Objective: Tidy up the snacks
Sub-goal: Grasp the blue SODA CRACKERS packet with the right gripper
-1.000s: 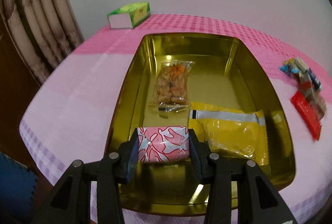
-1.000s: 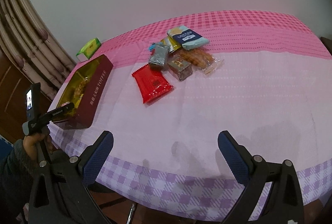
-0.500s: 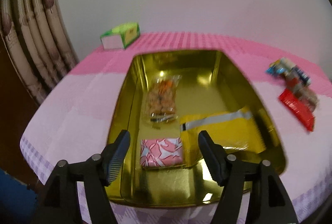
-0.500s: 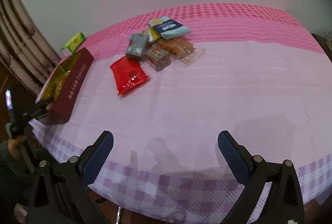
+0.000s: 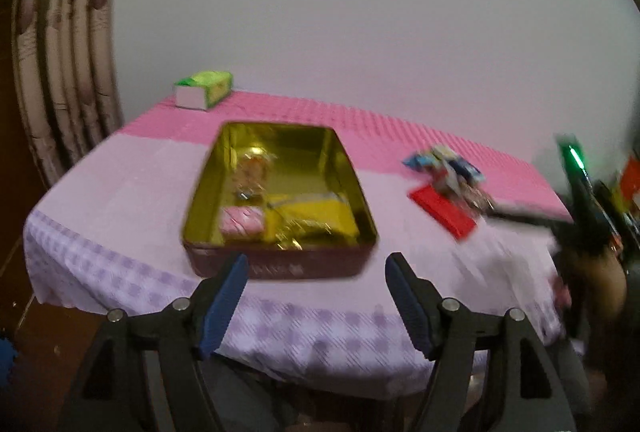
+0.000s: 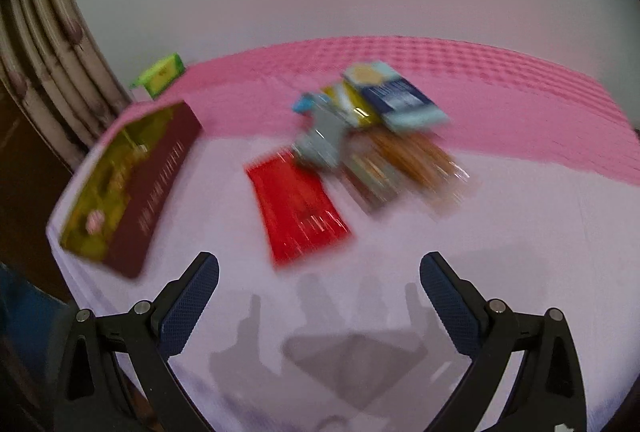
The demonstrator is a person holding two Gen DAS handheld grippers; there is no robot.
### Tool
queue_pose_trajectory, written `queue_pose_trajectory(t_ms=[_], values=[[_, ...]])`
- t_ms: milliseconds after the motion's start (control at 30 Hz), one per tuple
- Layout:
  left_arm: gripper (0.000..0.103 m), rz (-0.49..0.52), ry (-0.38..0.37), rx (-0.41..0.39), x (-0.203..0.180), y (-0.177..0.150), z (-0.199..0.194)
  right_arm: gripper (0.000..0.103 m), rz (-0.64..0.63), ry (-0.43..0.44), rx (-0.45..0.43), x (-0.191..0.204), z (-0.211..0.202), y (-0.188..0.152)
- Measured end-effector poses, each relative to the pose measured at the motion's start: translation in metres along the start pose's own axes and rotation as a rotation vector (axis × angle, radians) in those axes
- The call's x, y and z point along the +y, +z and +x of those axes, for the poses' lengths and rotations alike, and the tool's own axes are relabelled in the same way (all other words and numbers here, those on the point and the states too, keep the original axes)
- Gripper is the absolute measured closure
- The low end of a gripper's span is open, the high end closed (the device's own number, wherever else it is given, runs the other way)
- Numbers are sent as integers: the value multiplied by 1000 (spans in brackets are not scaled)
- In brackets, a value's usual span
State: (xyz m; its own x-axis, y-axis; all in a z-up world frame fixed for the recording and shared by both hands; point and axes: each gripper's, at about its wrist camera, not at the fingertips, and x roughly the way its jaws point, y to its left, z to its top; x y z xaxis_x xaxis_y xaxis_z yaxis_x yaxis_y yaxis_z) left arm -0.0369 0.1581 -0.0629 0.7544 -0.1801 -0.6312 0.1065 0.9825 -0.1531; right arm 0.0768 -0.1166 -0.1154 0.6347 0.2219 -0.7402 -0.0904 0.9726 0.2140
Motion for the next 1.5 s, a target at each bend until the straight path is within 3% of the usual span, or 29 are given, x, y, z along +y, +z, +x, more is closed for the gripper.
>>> queue_pose_trajectory(t_ms=[133,400,533,767,800,833,867,900,1100,1500], values=[[30,18,-39,-4,-8,2,-1,3,49,15,15,6,32,41],[30,-52,-82,18,4,5,-1,4,38,-192,-42,-14,41,90],[30,-52,-90,27,6,5,0,4,44,-217,17,-42,62,116],[30,-72,-87,61,11,2,14,6,1,-192,125,-63,109,130],[30,-75,-84,70,11,1,17,22,1,-190,141,-65,115,130],[30,-77,-80,77,12,0,19,48,5,-150,145,-67,119,130],[30,-79,-75,84,13,-1,22,53,9,-125,129,-68,118,131],[30,-84,-68,89,14,-1,23,54,-2,-155,109,-67,116,131],[30,-98,-65,82,16,-1,23,54,-56,-197,73,-62,101,123],[30,-62,-41,58,2,-3,6,54,-54,-342,-1,-58,18,91]])
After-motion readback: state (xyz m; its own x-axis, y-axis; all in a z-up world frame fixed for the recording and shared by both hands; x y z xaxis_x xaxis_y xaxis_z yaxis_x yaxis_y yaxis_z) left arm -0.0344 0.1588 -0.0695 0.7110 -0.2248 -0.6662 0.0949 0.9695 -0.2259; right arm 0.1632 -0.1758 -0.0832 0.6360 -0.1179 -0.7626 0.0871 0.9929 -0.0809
